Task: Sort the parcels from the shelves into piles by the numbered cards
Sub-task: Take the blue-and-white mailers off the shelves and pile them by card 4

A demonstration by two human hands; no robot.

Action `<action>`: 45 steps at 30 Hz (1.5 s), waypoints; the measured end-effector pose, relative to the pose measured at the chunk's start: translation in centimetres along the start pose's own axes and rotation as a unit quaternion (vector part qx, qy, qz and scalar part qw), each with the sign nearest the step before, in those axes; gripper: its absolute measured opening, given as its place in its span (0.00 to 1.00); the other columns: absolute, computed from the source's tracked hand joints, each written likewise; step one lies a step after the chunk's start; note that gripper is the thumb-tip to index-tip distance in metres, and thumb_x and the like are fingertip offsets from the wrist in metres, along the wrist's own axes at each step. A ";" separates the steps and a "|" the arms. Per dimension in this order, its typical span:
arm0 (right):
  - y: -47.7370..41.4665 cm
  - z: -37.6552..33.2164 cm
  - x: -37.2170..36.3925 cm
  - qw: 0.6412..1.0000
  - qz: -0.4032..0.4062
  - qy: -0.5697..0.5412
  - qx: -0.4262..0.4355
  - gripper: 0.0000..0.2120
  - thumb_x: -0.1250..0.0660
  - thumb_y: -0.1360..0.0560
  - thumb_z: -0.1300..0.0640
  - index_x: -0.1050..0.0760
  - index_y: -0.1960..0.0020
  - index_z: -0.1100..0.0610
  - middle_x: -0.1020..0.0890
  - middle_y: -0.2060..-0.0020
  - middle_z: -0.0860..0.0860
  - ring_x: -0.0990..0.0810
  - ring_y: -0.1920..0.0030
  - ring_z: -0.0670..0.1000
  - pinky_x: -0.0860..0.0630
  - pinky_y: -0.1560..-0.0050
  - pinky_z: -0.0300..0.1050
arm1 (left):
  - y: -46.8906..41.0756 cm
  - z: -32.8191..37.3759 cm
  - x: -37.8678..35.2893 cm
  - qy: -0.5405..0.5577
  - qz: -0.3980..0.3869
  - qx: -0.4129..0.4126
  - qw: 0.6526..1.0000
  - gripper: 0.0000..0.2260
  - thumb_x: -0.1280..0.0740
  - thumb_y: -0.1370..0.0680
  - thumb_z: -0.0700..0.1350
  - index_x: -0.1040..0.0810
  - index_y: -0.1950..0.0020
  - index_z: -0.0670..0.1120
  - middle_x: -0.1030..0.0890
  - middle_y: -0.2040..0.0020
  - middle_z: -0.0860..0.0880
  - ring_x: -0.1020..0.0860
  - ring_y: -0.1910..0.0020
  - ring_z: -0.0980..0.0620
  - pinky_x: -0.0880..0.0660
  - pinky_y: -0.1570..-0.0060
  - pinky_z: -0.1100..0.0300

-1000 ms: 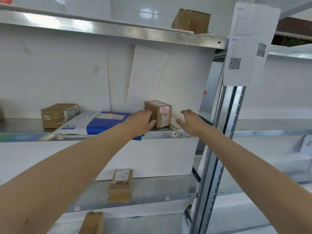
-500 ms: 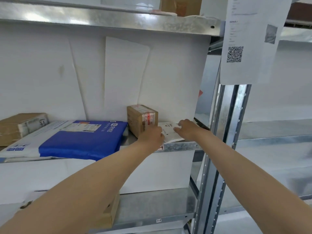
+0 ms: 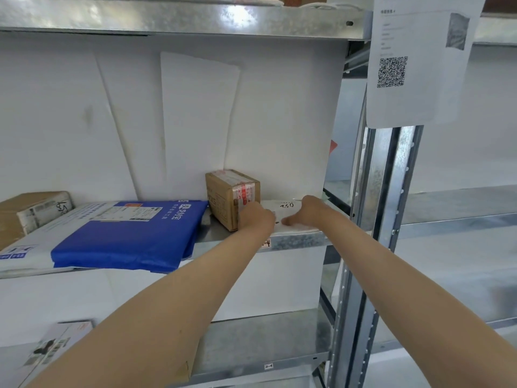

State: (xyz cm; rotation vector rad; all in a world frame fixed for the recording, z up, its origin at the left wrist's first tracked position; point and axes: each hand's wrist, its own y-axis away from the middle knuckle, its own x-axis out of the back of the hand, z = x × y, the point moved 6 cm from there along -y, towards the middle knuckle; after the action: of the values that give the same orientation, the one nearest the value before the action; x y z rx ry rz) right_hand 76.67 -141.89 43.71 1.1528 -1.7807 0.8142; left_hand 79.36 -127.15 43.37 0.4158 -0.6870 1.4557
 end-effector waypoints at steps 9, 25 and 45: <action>1.1 2.4 0.4 0.971 0.037 -0.228 -0.057 0.29 0.21 0.35 0.53 0.26 0.41 0.64 0.19 0.45 0.57 0.21 0.45 0.56 0.23 0.43 0.49 | 0.1 -0.3 -0.4 0.008 -0.049 -0.001 0.999 0.14 0.39 0.24 0.36 0.23 0.41 0.33 0.19 0.44 0.38 0.20 0.46 0.41 0.22 0.53 0.52; 11.9 0.9 5.7 0.869 0.167 -0.463 0.040 0.23 0.27 0.27 0.58 0.32 0.36 0.59 0.21 0.43 0.52 0.19 0.48 0.51 0.21 0.56 0.40 | 8.1 2.2 3.2 0.331 0.027 -0.198 0.922 0.13 0.40 0.21 0.37 0.17 0.47 0.48 0.16 0.54 0.48 0.24 0.57 0.55 0.27 0.54 0.62; 25.8 -14.1 -8.4 0.756 0.023 -0.633 0.166 0.14 0.36 0.21 0.60 0.26 0.37 0.51 0.16 0.46 0.47 0.16 0.48 0.47 0.19 0.56 0.41 | 22.9 -17.5 20.5 0.351 0.256 -0.071 0.898 0.08 0.28 0.26 0.44 0.16 0.48 0.50 0.15 0.55 0.58 0.18 0.54 0.61 0.21 0.56 0.68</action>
State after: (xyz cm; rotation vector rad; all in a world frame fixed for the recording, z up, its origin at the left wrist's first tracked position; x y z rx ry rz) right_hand 58.80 -117.31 40.36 2.2238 -2.7836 0.2995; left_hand 59.37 -98.11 40.30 -0.4406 -0.3075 1.8783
